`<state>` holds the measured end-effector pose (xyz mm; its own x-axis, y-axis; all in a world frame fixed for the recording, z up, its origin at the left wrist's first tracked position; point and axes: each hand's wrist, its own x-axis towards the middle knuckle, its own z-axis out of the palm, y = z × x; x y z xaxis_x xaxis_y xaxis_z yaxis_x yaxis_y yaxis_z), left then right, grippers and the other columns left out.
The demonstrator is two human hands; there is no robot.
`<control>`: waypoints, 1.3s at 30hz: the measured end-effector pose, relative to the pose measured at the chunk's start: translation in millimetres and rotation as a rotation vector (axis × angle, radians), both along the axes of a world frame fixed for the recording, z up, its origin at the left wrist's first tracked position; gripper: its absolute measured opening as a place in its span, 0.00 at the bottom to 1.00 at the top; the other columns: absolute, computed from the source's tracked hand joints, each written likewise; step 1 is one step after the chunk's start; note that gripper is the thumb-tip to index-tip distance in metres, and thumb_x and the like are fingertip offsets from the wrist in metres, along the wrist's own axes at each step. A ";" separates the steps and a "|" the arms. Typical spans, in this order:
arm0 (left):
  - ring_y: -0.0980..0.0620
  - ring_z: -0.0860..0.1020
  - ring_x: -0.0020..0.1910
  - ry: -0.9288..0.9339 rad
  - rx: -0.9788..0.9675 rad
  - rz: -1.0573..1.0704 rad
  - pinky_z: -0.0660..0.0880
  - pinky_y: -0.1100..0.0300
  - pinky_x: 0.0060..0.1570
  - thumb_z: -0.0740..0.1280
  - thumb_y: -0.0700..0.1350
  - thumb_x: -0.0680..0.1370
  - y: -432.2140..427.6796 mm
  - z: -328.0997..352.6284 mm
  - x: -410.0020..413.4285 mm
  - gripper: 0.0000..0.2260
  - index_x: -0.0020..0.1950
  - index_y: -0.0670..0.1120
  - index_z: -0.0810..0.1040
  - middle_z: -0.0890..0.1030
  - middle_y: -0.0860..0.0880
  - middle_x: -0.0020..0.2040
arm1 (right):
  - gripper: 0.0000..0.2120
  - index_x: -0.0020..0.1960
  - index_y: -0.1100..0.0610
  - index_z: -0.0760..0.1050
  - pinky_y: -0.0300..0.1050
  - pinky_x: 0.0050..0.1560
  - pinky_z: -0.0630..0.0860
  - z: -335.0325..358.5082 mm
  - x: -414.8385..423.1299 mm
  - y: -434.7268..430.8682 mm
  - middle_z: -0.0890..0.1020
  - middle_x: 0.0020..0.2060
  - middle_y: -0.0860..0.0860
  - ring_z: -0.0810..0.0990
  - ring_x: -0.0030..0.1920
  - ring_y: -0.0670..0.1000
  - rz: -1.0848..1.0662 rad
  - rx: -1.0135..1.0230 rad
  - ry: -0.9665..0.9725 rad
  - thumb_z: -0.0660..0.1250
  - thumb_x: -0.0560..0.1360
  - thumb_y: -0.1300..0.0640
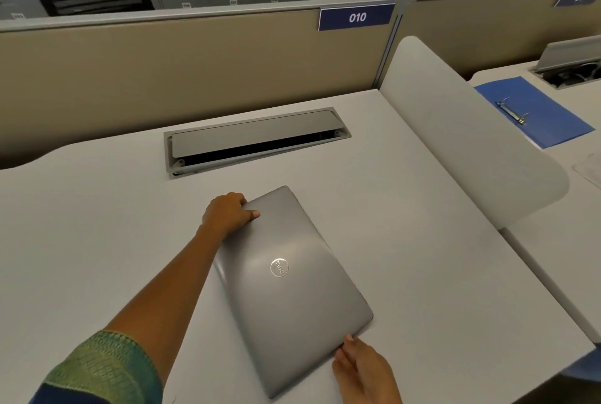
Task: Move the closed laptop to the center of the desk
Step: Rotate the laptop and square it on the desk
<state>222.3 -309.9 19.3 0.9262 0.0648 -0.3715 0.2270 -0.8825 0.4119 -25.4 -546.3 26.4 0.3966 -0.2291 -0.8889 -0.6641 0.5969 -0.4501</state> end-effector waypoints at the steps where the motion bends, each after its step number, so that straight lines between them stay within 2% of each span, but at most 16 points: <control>1: 0.41 0.77 0.55 0.001 -0.002 0.040 0.70 0.54 0.49 0.69 0.58 0.73 5.1 0.4 -5.8 0.22 0.60 0.45 0.77 0.80 0.43 0.58 | 0.09 0.51 0.73 0.75 0.56 0.70 0.65 -2.1 3.7 -2.9 0.79 0.53 0.69 0.75 0.64 0.64 0.024 -0.009 -0.015 0.62 0.78 0.66; 3: 0.42 0.78 0.54 0.000 -0.001 0.120 0.68 0.55 0.47 0.69 0.57 0.73 14.5 0.8 -19.5 0.21 0.60 0.46 0.77 0.81 0.43 0.57 | 0.08 0.49 0.67 0.79 0.55 0.69 0.67 -1.1 12.8 -8.2 0.81 0.45 0.62 0.78 0.55 0.59 0.021 0.014 -0.049 0.61 0.78 0.67; 5: 0.43 0.78 0.49 -0.006 -0.012 0.213 0.67 0.56 0.44 0.69 0.56 0.73 23.1 0.9 -36.0 0.18 0.57 0.46 0.79 0.82 0.43 0.55 | 0.10 0.50 0.66 0.79 0.54 0.66 0.70 0.7 23.2 -14.7 0.81 0.44 0.60 0.77 0.48 0.56 0.022 0.007 -0.100 0.59 0.79 0.68; 7: 0.43 0.77 0.47 -0.001 -0.027 0.303 0.67 0.56 0.43 0.68 0.55 0.74 30.3 0.9 -54.4 0.16 0.56 0.47 0.80 0.83 0.43 0.53 | 0.11 0.52 0.67 0.78 0.53 0.62 0.72 2.3 33.8 -21.9 0.81 0.45 0.60 0.77 0.45 0.55 0.054 -0.029 -0.122 0.57 0.78 0.70; 10: 0.41 0.79 0.51 0.009 -0.041 0.396 0.68 0.56 0.44 0.68 0.55 0.74 38.8 1.7 -81.4 0.16 0.57 0.47 0.80 0.82 0.43 0.54 | 0.13 0.59 0.69 0.76 0.50 0.58 0.72 10.3 50.5 -31.2 0.81 0.46 0.59 0.78 0.44 0.54 0.140 -0.103 -0.131 0.57 0.77 0.72; 13: 0.40 0.78 0.55 0.009 -0.086 0.495 0.70 0.54 0.48 0.68 0.55 0.74 45.3 4.3 -108.8 0.18 0.61 0.49 0.78 0.82 0.43 0.58 | 0.16 0.62 0.70 0.74 0.48 0.57 0.72 17.0 70.3 -41.7 0.81 0.49 0.60 0.79 0.45 0.55 0.245 -0.176 -0.153 0.59 0.76 0.74; 16: 0.40 0.78 0.55 -0.012 -0.150 0.604 0.71 0.54 0.48 0.69 0.55 0.73 46.6 6.2 -135.5 0.19 0.61 0.51 0.79 0.82 0.44 0.58 | 0.18 0.64 0.70 0.73 0.47 0.57 0.73 16.9 94.2 -52.1 0.80 0.54 0.61 0.79 0.45 0.55 0.344 -0.237 -0.168 0.60 0.75 0.74; 20: 0.40 0.79 0.54 -0.037 -0.217 0.734 0.71 0.53 0.48 0.70 0.56 0.72 39.5 4.3 -168.2 0.19 0.60 0.52 0.80 0.82 0.44 0.57 | 0.16 0.60 0.69 0.76 0.47 0.55 0.74 11.0 123.3 -59.0 0.81 0.54 0.60 0.79 0.48 0.56 0.492 -0.322 -0.196 0.60 0.75 0.73; 24: 0.40 0.79 0.54 -0.033 -0.234 0.788 0.74 0.51 0.51 0.70 0.56 0.72 30.9 0.8 -188.4 0.19 0.61 0.51 0.80 0.83 0.45 0.57 | 0.08 0.46 0.65 0.81 0.52 0.60 0.75 6.2 140.9 -64.7 0.82 0.52 0.64 0.78 0.48 0.57 0.604 -0.407 -0.192 0.63 0.74 0.71; 27: 0.40 0.80 0.54 -0.030 -0.236 0.799 0.74 0.51 0.51 0.70 0.55 0.72 24.8 -0.5 -198.0 0.19 0.61 0.50 0.80 0.83 0.44 0.56 | 0.10 0.54 0.71 0.78 0.55 0.63 0.74 4.8 146.8 -69.5 0.81 0.47 0.64 0.76 0.46 0.57 0.659 -0.467 -0.181 0.64 0.74 0.70; 33: 0.40 0.79 0.55 -0.010 -0.257 0.808 0.75 0.49 0.53 0.70 0.54 0.73 14.1 -1.7 -210.8 0.19 0.61 0.49 0.80 0.83 0.44 0.56 | 0.10 0.54 0.72 0.78 0.50 0.49 0.72 8.2 152.5 -72.2 0.77 0.40 0.59 0.72 0.41 0.55 0.754 -0.588 -0.180 0.65 0.75 0.68; 35: 0.40 0.80 0.54 -0.009 -0.257 0.810 0.75 0.49 0.53 0.70 0.54 0.73 10.3 -1.3 -213.7 0.18 0.61 0.49 0.80 0.83 0.44 0.56 | 0.09 0.51 0.71 0.78 0.47 0.45 0.68 9.6 153.9 -71.8 0.76 0.41 0.59 0.72 0.41 0.56 0.798 -0.640 -0.177 0.65 0.76 0.66; 39: 0.40 0.80 0.54 -0.009 -0.250 0.795 0.75 0.49 0.53 0.71 0.53 0.73 2.5 -1.1 -219.7 0.18 0.61 0.48 0.80 0.84 0.44 0.55 | 0.11 0.53 0.72 0.77 0.46 0.43 0.68 8.8 154.7 -74.5 0.77 0.44 0.59 0.73 0.42 0.56 0.829 -0.709 -0.183 0.65 0.76 0.64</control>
